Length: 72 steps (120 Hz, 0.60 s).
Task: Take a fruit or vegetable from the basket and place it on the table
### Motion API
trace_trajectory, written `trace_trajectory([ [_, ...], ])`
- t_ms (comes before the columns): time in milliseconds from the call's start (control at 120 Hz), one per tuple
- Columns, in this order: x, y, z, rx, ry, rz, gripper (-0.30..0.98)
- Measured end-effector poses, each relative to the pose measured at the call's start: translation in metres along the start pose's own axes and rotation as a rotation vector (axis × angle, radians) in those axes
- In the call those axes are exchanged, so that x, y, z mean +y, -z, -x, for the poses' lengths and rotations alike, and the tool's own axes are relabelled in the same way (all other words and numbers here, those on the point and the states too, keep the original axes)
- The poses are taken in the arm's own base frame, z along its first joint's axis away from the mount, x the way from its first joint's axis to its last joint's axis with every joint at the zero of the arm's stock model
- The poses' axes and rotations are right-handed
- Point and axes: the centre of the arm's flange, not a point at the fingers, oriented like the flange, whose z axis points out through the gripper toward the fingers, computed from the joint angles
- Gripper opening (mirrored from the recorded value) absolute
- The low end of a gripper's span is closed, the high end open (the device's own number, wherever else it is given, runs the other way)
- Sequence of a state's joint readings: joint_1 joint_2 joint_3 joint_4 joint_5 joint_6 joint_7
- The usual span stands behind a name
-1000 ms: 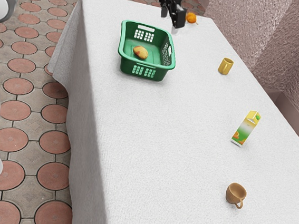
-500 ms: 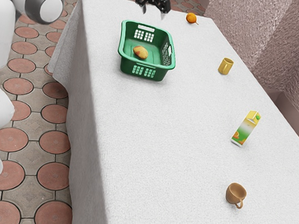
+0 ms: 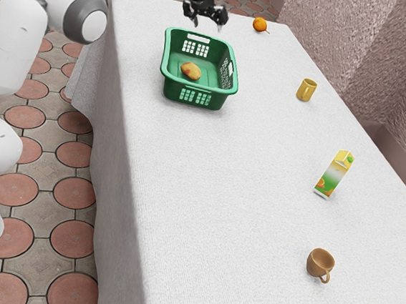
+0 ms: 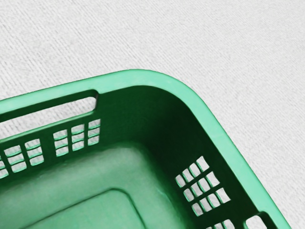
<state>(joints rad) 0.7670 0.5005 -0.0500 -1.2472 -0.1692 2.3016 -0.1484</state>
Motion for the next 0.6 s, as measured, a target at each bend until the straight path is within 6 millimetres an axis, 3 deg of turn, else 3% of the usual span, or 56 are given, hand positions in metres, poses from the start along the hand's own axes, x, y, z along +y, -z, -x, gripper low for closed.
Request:
trace_trajectory([
  [217,0.002,-0.047,0.029,-0.026,0.002,-0.017,0.66],
  [283,-0.008,-0.063,0.042,-0.055,0.006,-0.042,0.66],
  [400,-0.024,-0.067,0.045,-0.088,-0.028,-0.117,0.66],
  [600,0.010,-0.071,0.059,-0.160,-0.133,-0.171,0.65],
])
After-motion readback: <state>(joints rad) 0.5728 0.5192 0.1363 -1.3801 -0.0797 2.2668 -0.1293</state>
